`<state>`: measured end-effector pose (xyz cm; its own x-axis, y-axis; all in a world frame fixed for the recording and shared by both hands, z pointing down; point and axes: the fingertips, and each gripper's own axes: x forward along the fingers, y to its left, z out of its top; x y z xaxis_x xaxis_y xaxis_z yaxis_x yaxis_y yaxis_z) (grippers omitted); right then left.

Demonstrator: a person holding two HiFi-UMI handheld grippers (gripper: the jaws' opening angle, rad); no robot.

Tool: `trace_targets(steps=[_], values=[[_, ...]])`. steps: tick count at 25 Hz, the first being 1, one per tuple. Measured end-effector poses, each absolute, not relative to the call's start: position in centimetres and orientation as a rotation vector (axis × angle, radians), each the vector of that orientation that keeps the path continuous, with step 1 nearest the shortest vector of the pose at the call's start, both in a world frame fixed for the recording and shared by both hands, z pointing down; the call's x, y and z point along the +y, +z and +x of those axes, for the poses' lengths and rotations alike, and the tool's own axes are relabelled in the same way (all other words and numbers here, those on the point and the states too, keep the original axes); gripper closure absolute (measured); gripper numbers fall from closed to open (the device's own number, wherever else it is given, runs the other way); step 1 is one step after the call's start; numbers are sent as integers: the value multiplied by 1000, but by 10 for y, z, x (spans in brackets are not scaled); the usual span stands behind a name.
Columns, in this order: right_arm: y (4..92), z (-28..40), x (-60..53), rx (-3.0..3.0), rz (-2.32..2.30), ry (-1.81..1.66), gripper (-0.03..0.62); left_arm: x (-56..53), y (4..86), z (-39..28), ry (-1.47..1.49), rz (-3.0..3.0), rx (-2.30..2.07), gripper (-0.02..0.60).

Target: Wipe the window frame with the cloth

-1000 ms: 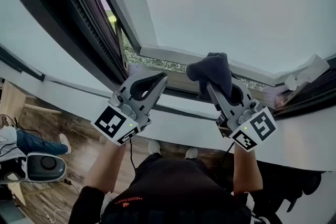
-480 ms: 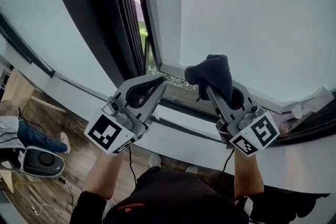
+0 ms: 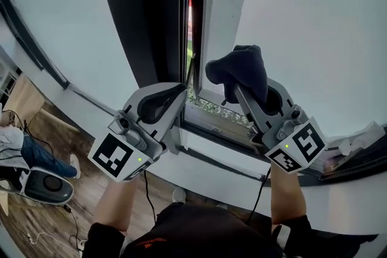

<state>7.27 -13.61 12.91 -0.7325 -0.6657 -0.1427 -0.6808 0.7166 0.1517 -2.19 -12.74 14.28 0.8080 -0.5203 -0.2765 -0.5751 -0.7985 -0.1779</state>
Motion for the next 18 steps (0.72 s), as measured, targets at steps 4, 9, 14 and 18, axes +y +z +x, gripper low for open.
trace_targets(steps=[4,9,14,18], values=[[97,51,-143,2820,-1066,379,542,-131,126,-37,330,-2726,865,563],[61,24,-154,2802,-1024,478,542,-134,107,-53,366,-2662,851,563],[39,12,-157,2773,-1000,548,542,-128,107,-53,348,-2687,852,563],[21,4,-166,2754,-1002,578,542,-130,105,-59,361,-2688,844,563]])
